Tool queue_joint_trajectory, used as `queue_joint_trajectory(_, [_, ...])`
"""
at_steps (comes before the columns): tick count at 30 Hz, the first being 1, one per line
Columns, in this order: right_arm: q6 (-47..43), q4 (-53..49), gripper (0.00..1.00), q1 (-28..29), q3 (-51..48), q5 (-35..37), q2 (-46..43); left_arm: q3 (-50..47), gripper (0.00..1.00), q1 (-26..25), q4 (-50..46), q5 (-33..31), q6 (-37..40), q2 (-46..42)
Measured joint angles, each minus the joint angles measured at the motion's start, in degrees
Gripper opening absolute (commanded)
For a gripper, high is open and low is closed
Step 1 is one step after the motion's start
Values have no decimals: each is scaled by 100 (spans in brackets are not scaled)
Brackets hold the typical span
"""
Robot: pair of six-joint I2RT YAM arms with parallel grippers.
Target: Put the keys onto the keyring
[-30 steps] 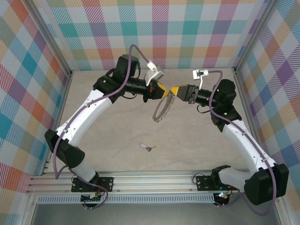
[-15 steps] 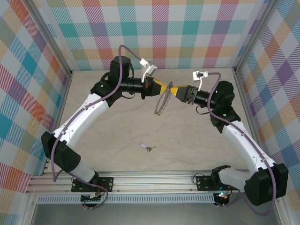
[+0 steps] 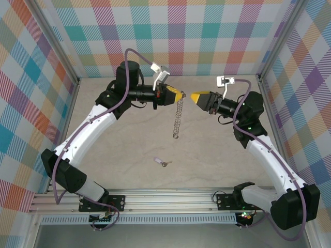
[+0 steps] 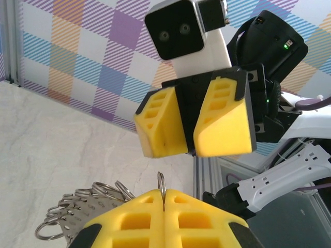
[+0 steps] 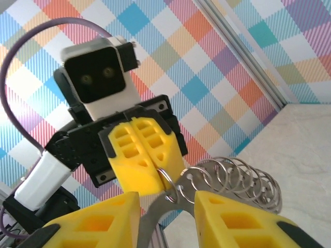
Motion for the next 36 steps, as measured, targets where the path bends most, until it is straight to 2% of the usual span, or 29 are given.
queue_joint_trajectory(4, [153, 238, 34, 125, 0, -2, 2, 2, 0, 0, -2, 46, 0, 0])
queue_joint_trajectory(10, [175, 306, 40, 238, 0, 9, 142, 2, 0, 0, -2, 92, 0, 0])
queue_joint_trajectory(16, [175, 304, 40, 238, 0, 33, 323, 4, 0, 0, -2, 162, 0, 0])
queue_joint_trajectory(33, [107, 299, 29, 310, 94, -11, 393, 35, 0, 0, -4, 234, 22, 0])
queue_joint_trajectory(35, [66, 280, 31, 326, 122, -26, 393, 35, 0, 0, -46, 236, 24, 0])
queue_joint_trajectory(36, [46, 258, 35, 330, 146, -24, 393, 35, 0, 0, -66, 238, 24, 0])
